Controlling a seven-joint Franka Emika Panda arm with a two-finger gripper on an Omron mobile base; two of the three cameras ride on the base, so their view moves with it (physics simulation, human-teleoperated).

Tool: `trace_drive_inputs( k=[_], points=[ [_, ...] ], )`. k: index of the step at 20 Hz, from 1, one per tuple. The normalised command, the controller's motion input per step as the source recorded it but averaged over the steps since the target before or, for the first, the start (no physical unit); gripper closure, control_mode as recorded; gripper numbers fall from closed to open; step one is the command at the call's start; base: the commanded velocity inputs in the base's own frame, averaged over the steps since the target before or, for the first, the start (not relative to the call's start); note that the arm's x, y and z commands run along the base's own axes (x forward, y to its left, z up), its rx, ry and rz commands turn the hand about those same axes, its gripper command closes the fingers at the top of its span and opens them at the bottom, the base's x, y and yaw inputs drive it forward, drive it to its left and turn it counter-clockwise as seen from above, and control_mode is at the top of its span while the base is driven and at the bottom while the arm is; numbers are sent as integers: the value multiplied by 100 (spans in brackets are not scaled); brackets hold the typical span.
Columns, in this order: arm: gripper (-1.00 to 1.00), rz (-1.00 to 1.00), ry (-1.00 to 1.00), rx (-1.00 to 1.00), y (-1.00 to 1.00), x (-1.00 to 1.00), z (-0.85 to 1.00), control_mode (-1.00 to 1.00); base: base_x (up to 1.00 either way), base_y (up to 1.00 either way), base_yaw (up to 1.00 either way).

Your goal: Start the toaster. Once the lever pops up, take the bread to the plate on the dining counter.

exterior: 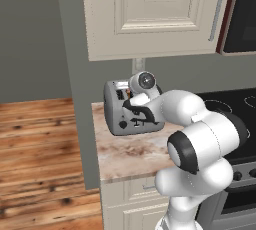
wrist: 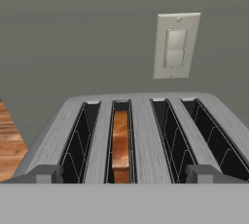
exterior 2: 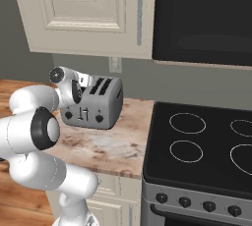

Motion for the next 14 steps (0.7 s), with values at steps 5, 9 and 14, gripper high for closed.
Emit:
trace_drive_inputs(
  k=[5,9,14],
  points=[
    [-100,0,0,0,0,0,0,-100,0,0,0],
    [-100,0,0,0,0,0,0,-100,0,0,0],
    [-100,0,0,0,0,0,0,-100,0,0,0]
  ],
)
